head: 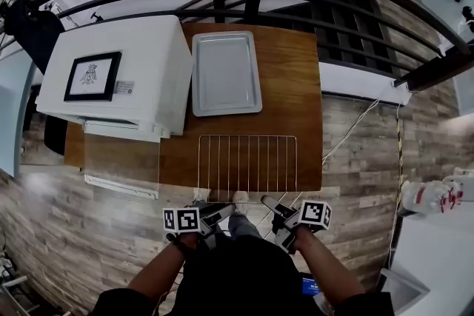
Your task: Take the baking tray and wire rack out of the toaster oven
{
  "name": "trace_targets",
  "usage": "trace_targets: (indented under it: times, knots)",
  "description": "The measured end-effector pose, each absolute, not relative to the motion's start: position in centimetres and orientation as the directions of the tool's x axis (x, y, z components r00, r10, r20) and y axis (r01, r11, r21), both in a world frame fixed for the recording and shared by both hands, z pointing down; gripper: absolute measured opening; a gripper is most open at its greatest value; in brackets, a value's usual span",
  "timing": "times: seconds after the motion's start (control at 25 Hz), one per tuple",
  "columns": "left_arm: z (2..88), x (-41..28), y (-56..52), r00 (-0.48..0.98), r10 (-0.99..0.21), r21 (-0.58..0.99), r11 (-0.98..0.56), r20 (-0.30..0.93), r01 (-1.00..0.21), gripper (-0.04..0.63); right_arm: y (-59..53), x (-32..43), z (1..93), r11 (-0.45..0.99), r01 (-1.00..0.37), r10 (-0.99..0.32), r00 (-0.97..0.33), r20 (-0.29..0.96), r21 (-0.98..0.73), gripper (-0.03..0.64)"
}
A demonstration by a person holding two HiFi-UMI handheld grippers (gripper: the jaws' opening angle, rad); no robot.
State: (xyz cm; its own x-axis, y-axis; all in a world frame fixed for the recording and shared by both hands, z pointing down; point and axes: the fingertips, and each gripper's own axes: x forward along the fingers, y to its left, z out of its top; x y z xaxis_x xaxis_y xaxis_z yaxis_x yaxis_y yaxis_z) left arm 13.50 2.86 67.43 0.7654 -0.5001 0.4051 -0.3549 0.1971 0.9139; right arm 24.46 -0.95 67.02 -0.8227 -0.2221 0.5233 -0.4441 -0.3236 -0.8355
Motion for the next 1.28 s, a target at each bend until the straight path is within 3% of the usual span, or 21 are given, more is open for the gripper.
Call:
trace_targets:
  times: [0.68, 0.96, 1.08, 1.28]
  knots:
    - [66.3, 11.9, -1.3, 0.77, -0.49, 0.912, 0.238, 0.409, -0.333, 0.259, -5.9, 22.8, 65.6, -0.298, -0.403, -0.273, -0.833, 0.482, -0.865, 0.291]
    - [65.6, 11.1, -1.2, 0.71, -0.567, 0.908, 0.27, 0.419, -0.321, 0.254, -4.9, 23.0, 65.0, -0.299, -0.39, -0.262, -0.844, 0.467, -0.871, 0.286]
    - [63.9, 10.3, -1.1, 0.656, -0.641, 0.916, 0.236, 0.398, -0.325, 0.23, -5.0, 22.6, 63.1, -0.221, -0.369, -0.279, -0.863, 0.421, -0.903, 0.27]
    - [59.8, 8.3, -2.3, 0.555, -0.753, 0.895, 0.099, 0.353, -0.434, 0.195, -6.9, 21.4, 57.9, 0.102, -0.405, -0.293, -0.885, 0.362, -0.908, 0.237]
